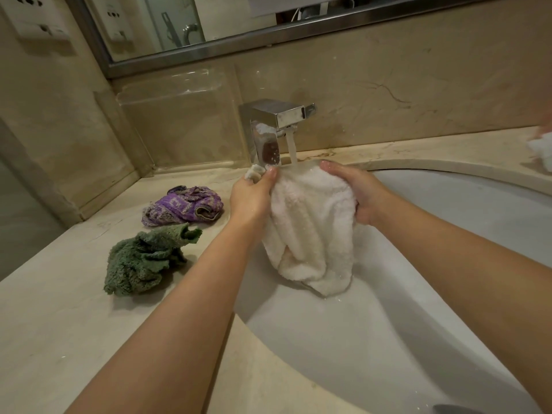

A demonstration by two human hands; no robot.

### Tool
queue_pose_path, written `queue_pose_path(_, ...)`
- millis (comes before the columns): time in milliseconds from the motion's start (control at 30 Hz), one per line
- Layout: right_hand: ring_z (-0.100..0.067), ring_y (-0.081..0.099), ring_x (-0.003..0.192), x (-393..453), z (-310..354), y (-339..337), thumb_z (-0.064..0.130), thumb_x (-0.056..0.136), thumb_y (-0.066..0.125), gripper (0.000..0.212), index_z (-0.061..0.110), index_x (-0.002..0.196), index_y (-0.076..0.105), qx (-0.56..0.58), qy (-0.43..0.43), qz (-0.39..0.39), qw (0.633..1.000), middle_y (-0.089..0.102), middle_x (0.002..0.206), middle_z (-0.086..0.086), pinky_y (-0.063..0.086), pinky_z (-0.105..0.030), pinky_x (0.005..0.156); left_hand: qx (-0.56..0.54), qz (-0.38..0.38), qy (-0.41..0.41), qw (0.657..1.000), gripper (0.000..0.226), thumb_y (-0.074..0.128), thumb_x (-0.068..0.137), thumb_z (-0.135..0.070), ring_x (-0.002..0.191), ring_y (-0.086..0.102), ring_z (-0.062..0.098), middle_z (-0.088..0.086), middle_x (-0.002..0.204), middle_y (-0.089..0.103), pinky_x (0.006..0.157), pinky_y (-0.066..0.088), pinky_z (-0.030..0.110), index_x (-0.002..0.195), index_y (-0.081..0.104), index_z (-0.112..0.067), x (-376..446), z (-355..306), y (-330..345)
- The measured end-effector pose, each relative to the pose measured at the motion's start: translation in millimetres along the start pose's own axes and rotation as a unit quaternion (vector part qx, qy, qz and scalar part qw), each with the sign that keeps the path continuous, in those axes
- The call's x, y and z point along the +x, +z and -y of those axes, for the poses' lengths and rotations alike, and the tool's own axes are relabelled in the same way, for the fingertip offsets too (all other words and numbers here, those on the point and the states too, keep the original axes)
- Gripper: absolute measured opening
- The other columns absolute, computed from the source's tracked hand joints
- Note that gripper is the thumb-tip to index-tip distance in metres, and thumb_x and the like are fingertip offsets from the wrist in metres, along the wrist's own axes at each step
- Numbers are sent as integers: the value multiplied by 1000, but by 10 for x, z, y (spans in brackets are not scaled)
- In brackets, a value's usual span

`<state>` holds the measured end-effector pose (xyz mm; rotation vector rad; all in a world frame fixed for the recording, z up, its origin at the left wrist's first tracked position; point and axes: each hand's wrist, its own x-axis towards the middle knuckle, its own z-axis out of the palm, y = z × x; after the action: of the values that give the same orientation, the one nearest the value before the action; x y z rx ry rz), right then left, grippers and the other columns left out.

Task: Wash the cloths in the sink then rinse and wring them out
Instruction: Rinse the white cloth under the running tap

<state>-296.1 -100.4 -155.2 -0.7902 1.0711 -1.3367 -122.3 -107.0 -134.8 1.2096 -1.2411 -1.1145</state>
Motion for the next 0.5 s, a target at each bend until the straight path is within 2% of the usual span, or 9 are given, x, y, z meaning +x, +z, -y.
queue_pose_path(67, -18, 73, 71, 5, -13, 40, 28, 75, 81, 40, 11, 109, 70, -15, -39, -60, 997, 75, 84, -5, 58, -28, 62, -25, -9, -21, 999, 20, 64, 92, -31, 97, 68, 27, 9, 95, 71, 96, 51, 46, 86, 65, -12, 19, 5, -19)
queue_pose_path(100, -19, 73, 76, 23, -24, 55, 31, 68, 85, 47, 9, 107, 70, -25, -57, -76, 995, 75, 85, -5, 60, -32, 70, -44, -7, -36, 998, 22, 64, 92, -32, 96, 68, 27, 10, 96, 71, 95, 52, 46, 89, 66, -10, 25, 2, -26)
queue_pose_path(167, -24, 72, 89, 36, -47, 109, 45, 44, 92, 79, 7, 109, 69, -38, -85, -97, 991, 74, 96, -8, 58, -40, 85, -103, 16, -68, 992, 23, 62, 94, -29, 89, 69, 24, 9, 92, 70, 91, 54, 42, 93, 65, -6, 23, -17, -31)
queue_pose_path(200, -25, 71, 91, 46, -50, 120, 50, 35, 93, 90, 6, 110, 69, -38, -96, -113, 988, 74, 98, -8, 57, -42, 87, -131, 33, -78, 988, 23, 60, 95, -28, 85, 69, 22, 8, 89, 70, 88, 56, 39, 95, 64, -5, 5, -41, -22)
queue_pose_path(233, -26, 72, 89, 66, -52, 114, 50, 37, 93, 86, 6, 107, 70, -37, -109, -128, 985, 75, 96, -8, 57, -43, 87, -143, 51, -80, 985, 23, 59, 95, -27, 83, 69, 21, 8, 89, 70, 87, 56, 37, 97, 64, -4, -9, -56, -13)
queue_pose_path(333, -22, 70, 77, 80, -39, 53, 46, 60, 88, 42, 11, 76, 71, -68, -146, -186, 969, 74, 80, -4, 57, -35, 82, -129, 90, -61, 986, 26, 59, 95, -28, 87, 68, 20, 8, 92, 70, 86, 56, 33, 102, 65, -4, -53, -69, 28)
queue_pose_path(400, -20, 60, 66, 67, -42, 20, 52, 61, 85, 41, 17, 59, 62, -80, -174, -215, 958, 65, 70, -4, 49, -33, 69, -120, 101, -51, 986, 26, 59, 94, -27, 87, 68, 19, 8, 92, 70, 81, 57, 29, 104, 64, -3, -66, -69, 51)
queue_pose_path(500, -17, 47, 62, 63, -46, 15, 56, 59, 84, 50, 21, 56, 48, -83, -179, -225, 954, 51, 68, -5, 37, -30, 62, -109, 87, -41, 989, 27, 60, 94, -29, 87, 69, 18, 7, 94, 71, 83, 56, 30, 104, 64, -5, -71, -74, 50)
